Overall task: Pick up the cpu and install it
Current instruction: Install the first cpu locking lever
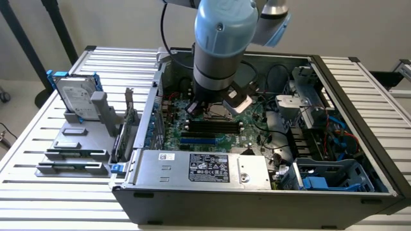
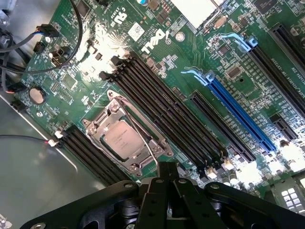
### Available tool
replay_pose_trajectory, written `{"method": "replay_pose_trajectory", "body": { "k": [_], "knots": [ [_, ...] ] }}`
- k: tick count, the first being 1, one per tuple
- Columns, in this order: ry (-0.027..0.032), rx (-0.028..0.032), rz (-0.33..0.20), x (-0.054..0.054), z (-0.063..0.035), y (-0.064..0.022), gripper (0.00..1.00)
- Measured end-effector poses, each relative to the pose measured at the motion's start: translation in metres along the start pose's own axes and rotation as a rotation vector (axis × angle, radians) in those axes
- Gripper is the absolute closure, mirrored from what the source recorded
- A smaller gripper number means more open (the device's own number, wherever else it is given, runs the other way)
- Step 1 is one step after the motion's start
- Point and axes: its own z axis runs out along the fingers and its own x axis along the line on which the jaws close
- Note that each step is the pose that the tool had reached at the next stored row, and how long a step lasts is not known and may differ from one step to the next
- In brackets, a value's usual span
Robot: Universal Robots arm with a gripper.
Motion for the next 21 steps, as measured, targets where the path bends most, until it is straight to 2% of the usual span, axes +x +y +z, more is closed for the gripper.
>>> {"method": "replay_pose_trajectory", "body": {
  "k": [3,5,17,21],
  "knots": [
    [0.0040,-0.0018,-0.002,0.000,0.0031,-0.0007,0.89],
    [0.0086,-0.0039,-0.005,-0.002,0.0061,-0.0014,0.89],
    [0.0322,-0.0251,-0.020,-0.012,0.0267,-0.0088,0.89],
    [0.0360,-0.0292,-0.023,-0.014,0.0330,-0.0101,0.89]
  ]
}}
